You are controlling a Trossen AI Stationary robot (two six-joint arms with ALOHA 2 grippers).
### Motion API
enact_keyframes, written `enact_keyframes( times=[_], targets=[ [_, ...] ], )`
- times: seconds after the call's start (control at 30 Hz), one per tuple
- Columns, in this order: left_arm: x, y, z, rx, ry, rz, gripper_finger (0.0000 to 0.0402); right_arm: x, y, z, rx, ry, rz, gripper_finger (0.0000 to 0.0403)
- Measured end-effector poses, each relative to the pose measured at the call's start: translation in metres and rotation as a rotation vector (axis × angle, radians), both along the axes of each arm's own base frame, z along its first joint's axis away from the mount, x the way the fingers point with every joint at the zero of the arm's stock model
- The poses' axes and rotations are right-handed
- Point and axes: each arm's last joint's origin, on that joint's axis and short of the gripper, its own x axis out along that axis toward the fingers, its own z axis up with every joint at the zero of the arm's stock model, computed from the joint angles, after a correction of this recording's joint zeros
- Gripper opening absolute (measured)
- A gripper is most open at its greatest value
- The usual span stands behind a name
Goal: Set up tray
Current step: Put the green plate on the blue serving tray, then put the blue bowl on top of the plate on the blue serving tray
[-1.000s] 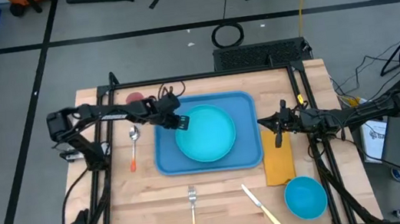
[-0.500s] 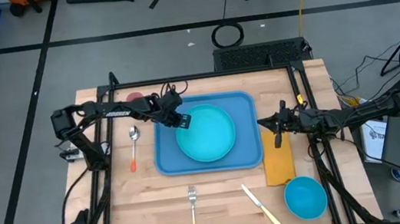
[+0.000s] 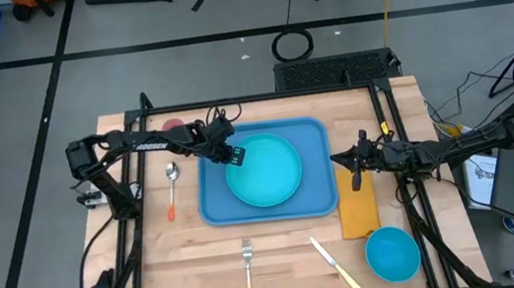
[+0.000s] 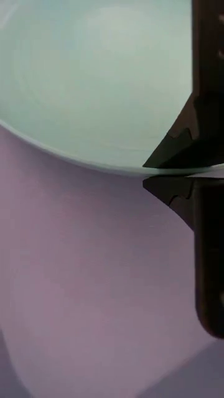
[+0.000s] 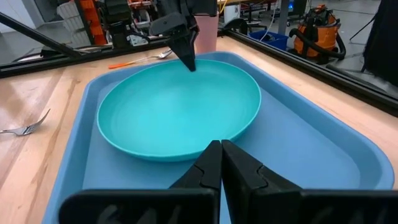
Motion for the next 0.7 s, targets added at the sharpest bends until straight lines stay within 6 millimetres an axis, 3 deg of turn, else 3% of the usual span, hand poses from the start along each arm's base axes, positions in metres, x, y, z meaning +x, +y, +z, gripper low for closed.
enact_keyframes(
  times=[0.7],
  targets=[
    [0.0003, -0.0006, -0.0001, -0.006, -0.005, -0.011, 0.0103, 0.0001, 0.0000, 0.0002, 0.000, -0.001, 0.000, 0.0000]
  ],
)
